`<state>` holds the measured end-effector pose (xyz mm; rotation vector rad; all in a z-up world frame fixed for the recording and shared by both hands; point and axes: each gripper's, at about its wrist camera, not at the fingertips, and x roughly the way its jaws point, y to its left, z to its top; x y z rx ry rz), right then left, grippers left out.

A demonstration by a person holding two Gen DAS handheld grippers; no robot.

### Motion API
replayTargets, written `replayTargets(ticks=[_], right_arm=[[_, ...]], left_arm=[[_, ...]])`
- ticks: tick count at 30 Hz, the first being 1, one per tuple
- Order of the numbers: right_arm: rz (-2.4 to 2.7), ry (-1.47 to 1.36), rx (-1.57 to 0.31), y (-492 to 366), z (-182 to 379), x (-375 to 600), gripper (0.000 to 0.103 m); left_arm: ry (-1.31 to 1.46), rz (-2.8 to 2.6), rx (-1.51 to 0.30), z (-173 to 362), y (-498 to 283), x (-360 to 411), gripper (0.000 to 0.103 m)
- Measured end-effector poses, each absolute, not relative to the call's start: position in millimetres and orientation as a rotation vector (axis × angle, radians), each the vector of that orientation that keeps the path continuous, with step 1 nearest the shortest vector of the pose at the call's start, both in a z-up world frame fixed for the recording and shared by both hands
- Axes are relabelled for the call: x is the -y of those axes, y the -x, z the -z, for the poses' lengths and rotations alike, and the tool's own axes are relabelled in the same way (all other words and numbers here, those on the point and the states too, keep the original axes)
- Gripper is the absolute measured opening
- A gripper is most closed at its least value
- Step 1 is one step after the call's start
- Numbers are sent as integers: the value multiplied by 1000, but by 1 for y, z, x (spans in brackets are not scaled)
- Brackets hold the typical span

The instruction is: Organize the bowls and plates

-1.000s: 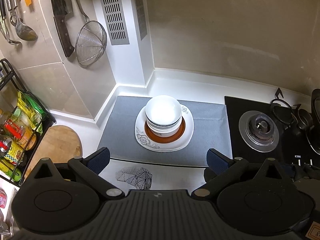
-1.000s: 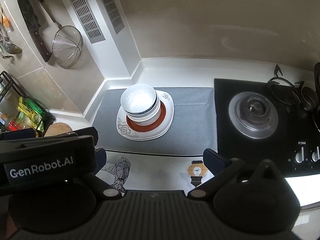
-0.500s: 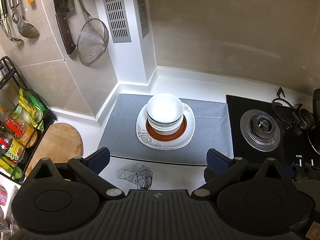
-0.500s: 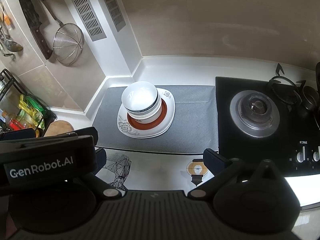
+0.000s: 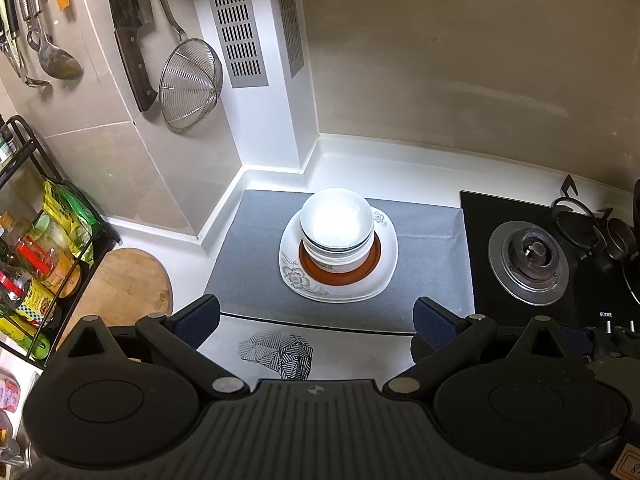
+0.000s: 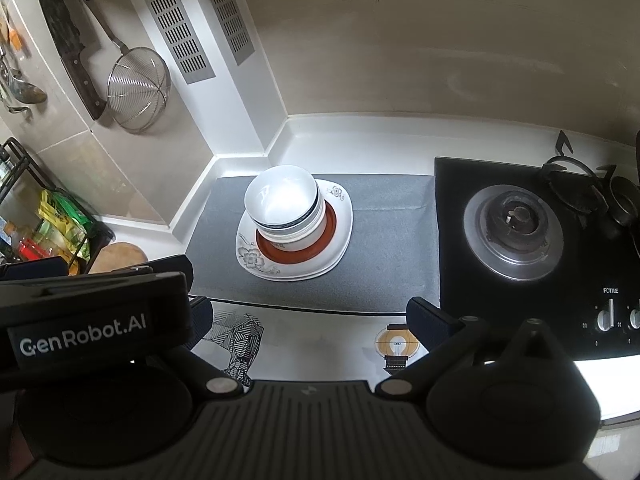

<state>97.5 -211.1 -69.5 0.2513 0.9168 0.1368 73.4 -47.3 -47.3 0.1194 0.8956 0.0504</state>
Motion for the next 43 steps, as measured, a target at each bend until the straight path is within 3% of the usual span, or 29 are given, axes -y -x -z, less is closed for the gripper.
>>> replayTargets(ticks=[32,43], right_arm=[[-86,-276,-935,-108,77,211,103],[-93,-263,-961,-126,84,184,103]], left_arm=[[-134,12,-916,55,-91,44,102],[-113,14,-939,65,-110,10,103]])
